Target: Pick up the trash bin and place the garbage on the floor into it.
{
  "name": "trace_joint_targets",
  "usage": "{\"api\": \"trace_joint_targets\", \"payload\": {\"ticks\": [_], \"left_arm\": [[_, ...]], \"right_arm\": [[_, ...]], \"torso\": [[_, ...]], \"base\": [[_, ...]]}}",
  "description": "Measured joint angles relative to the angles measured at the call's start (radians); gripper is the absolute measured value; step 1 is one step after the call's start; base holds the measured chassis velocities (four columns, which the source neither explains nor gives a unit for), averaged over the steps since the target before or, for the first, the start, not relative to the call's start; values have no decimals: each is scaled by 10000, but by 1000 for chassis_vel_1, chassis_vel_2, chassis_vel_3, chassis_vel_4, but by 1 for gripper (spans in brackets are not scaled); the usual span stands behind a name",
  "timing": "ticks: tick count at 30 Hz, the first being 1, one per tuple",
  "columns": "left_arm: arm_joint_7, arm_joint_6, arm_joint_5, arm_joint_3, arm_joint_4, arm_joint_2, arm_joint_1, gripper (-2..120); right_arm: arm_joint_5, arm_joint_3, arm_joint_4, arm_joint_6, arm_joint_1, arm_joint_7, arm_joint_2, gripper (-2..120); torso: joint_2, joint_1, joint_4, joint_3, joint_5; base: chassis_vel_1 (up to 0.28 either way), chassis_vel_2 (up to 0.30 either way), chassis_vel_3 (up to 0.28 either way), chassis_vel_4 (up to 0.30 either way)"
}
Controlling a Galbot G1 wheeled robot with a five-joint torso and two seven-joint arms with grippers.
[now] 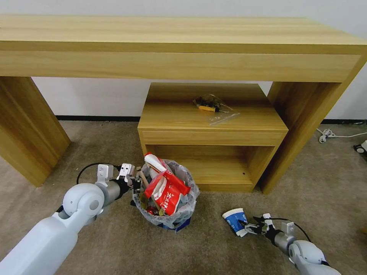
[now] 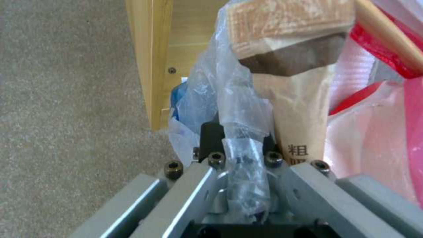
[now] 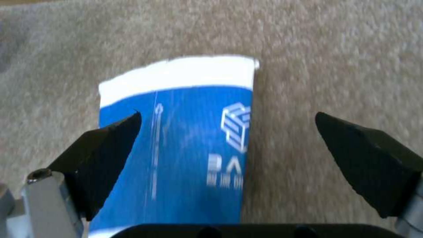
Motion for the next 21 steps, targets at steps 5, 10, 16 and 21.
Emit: {"api": "trace_joint_targets", "payload": {"ticks": [5,10,16,21], "left_arm": [[15,0,12,0,34,-1,-6,0],[57,0,12,-1,67,-4,-40,0],[117,0,12,-2,74,-12,-62,0],[165,0,24,-6,84,-14,-59,0]], "right_arm": [[5,-197,-223,-7,267,5,24,100],[-20,-404,-597,-42,602,87,218,100],[-95,-466,-867,-52,782,296,289,100],[-79,-369,-769,-73,677,457,185,100]], "torso": [[0,0,-1,0,-1],[0,0,0,0,1],[0,0,2,-2,-1],[0,0,5,-2,1]], "base": [[0,0,0,0],[0,0,0,0],[0,0,0,0],[0,0,0,0]]}}
